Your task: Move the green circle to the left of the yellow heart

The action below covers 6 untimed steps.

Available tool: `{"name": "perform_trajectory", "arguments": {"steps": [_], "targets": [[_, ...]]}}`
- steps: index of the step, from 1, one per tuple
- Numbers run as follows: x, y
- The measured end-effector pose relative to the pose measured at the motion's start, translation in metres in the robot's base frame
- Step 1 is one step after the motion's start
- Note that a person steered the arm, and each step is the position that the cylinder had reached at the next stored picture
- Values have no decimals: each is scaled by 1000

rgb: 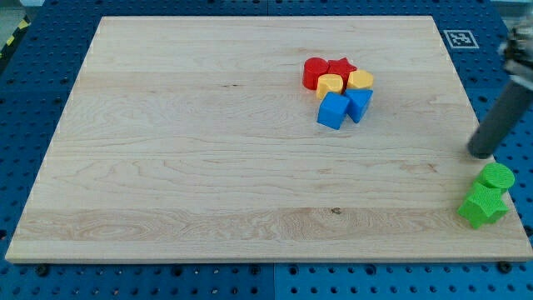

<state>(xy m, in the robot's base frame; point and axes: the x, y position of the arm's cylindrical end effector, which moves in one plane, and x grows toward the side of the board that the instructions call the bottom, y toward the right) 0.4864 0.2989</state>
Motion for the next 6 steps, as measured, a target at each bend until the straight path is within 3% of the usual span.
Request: {"name": "perform_trajectory", "arguments": {"steps": [1,2,3,4,5,6], "targets": [[2,46],[2,46],[45,45],[62,45],[63,41],[64,0]]}}
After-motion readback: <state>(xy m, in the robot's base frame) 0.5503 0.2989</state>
